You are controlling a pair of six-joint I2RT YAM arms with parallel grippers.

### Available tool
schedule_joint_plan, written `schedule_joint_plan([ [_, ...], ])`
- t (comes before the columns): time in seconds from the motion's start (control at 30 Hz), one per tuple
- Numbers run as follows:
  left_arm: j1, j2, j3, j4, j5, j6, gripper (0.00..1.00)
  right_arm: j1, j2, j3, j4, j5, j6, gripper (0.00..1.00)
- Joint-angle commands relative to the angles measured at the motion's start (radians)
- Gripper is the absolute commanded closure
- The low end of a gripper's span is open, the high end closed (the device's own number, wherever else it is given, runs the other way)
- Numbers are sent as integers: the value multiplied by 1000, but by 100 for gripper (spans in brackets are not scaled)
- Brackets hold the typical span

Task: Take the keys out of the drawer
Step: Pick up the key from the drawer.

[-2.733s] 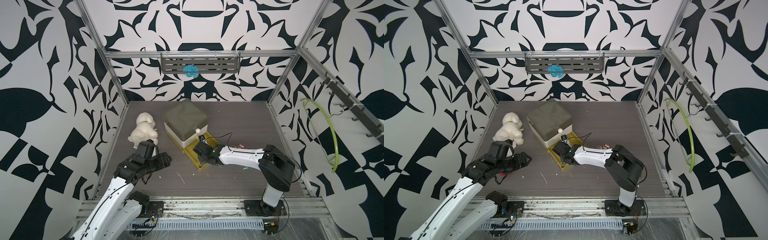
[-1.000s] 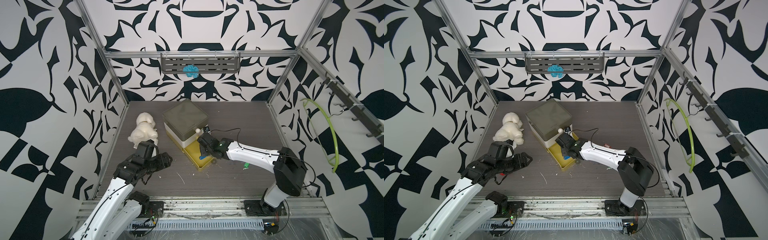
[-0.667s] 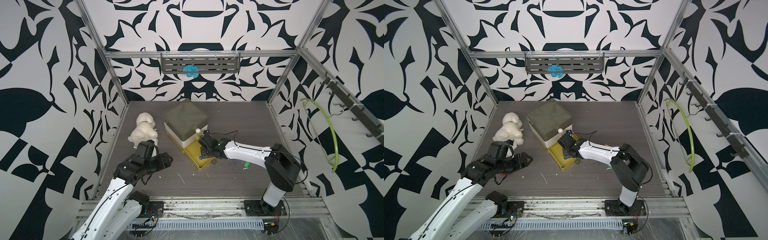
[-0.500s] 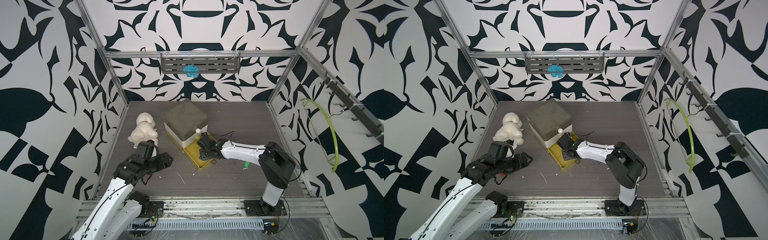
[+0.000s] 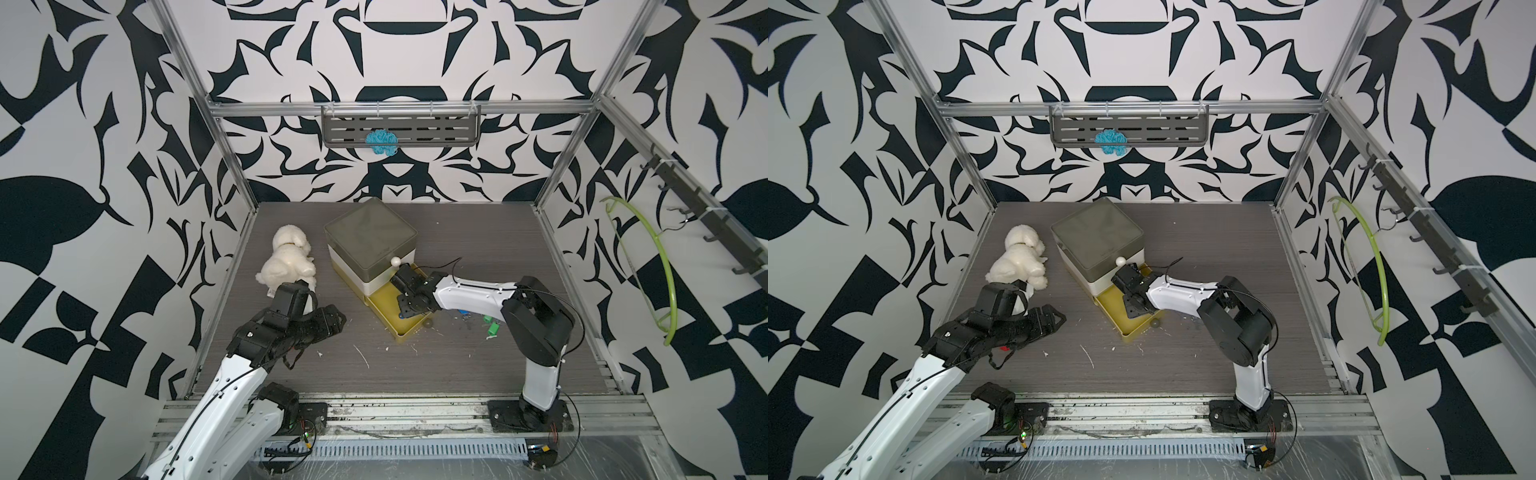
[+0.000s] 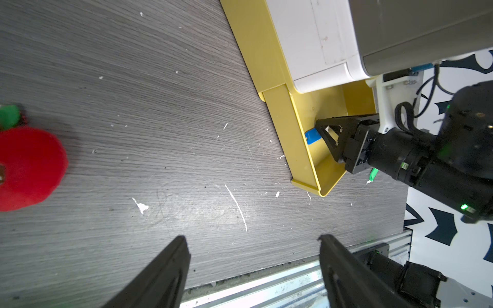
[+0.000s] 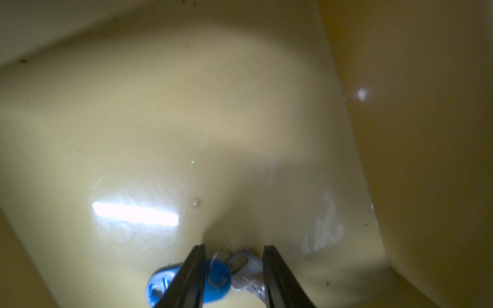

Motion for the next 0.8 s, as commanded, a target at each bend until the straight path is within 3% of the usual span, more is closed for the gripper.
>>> schedule_joint_plan([
  [0.0, 2, -1, -20, -6, -3, -2, 18, 16, 5, 37, 6, -50, -36, 64],
  [0.4, 2, 0, -21, -6, -1, -5, 17, 15, -15, 36, -14, -21, -13, 100],
  [0.77, 2, -24, -22, 9, 13, -20, 17, 15, -205, -34, 38, 60, 100, 100],
])
